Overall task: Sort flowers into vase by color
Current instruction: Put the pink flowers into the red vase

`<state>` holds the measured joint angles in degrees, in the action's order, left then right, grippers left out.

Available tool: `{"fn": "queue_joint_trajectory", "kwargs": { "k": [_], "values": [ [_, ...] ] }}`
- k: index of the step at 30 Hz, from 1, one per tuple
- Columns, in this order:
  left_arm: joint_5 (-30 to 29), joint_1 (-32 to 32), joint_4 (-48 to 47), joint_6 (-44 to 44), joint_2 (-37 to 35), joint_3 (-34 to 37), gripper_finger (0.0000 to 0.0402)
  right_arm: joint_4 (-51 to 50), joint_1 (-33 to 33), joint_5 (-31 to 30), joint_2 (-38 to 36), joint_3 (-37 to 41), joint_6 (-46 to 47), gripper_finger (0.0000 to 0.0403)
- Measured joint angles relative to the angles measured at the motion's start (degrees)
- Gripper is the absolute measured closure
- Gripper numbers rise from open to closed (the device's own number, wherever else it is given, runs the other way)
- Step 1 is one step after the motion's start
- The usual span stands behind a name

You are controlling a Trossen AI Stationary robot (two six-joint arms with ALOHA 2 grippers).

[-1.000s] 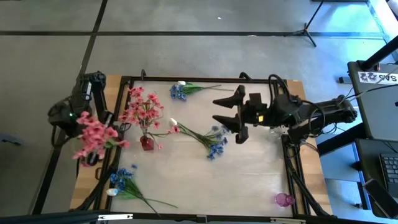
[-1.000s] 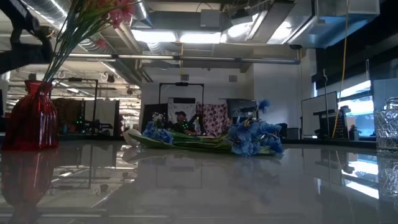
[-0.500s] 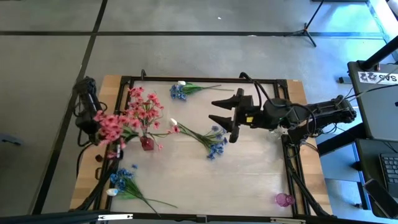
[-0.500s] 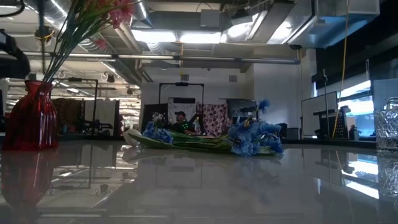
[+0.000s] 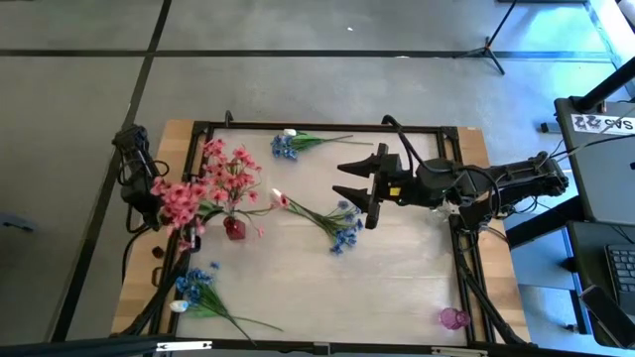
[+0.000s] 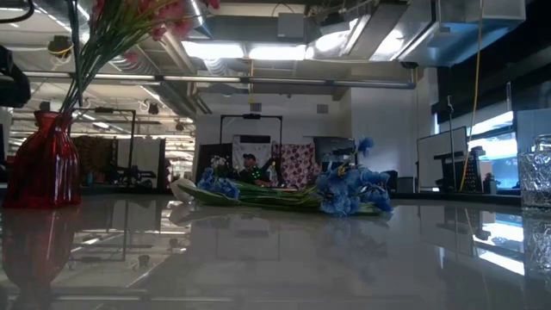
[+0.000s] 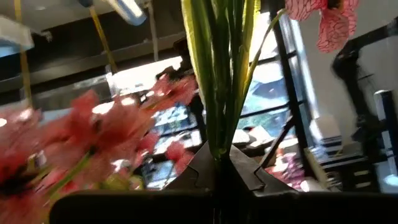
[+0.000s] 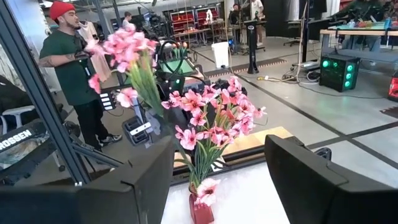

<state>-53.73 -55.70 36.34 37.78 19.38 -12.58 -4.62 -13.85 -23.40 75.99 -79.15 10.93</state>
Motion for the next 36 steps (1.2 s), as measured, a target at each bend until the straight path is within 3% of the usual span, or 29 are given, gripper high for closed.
{"fn": "queue_joint_trajectory", "kwargs": {
  "k": [2, 6, 10, 17, 36],
  "values": [
    [0.31, -0.96, -0.09, -0.74, -0.02, -0.13, 0.0397, -0.02, 0.00, -0.02, 0.00, 0.00, -0.02, 0.0155],
    [-6.40, -4.97, -1.38, -1.35, -0.01, -0.13, 0.0397, -0.49, 0.00, -0.11, 0.00, -0.02, 0.71, 0.0155],
    [-7.48, -8.85, -1.20, 0.98, 0.00, -0.13, 0.0397, -3.19, 0.00, -0.13, 0.00, -0.03, 2.15, 0.0155],
    [-15.78, -12.28, -1.54, 1.16, -0.04, -0.35, 0.0397, -4.57, 0.00, -0.11, 0.02, -0.04, 2.96, 0.0155],
    [-17.36, -12.83, -20.38, -29.27, 0.00, -0.40, 0.0397, -5.11, 0.00, -0.02, 0.02, -0.04, 2.76, 0.0155]
  ]
}}
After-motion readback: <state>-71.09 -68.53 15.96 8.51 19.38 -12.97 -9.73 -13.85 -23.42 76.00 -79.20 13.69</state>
